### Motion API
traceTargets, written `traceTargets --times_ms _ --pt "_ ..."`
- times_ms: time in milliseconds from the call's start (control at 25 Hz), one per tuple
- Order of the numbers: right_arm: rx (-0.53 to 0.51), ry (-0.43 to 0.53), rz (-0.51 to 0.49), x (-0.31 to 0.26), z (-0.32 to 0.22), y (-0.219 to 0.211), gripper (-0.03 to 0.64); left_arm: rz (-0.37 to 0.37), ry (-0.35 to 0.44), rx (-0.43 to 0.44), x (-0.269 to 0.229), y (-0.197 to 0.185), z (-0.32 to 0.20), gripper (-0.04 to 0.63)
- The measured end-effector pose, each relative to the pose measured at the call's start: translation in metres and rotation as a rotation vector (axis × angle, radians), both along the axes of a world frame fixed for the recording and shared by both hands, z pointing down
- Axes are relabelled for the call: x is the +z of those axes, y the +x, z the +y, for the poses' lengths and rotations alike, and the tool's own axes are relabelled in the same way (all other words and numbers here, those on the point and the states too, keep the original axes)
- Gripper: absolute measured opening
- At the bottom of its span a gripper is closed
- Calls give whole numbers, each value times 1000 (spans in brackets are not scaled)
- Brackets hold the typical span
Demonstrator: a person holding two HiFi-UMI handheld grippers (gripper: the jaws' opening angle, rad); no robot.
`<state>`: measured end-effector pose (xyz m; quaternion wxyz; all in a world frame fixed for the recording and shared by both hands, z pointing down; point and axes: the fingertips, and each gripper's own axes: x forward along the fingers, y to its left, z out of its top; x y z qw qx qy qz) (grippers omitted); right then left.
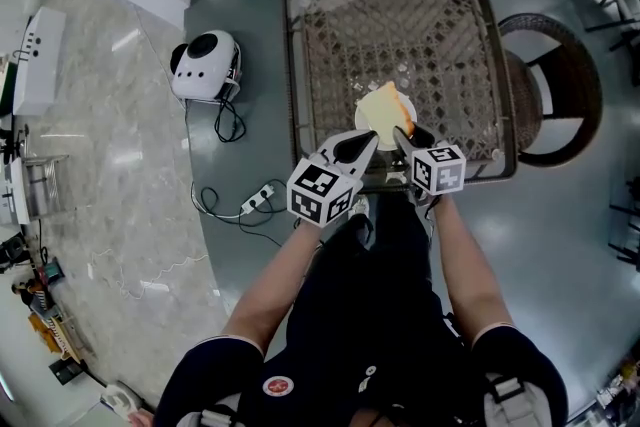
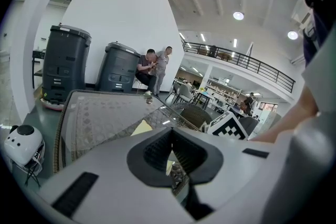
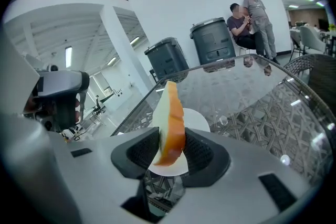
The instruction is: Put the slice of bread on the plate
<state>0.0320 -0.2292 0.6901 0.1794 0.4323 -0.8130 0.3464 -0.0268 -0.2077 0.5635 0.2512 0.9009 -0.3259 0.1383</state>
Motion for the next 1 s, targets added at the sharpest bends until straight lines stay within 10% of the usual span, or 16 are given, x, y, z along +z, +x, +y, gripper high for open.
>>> traceTargets --times_ms 1000 --pt "47 -55 144 26 -18 28 172 -5 -7 11 -4 13 -1 6"
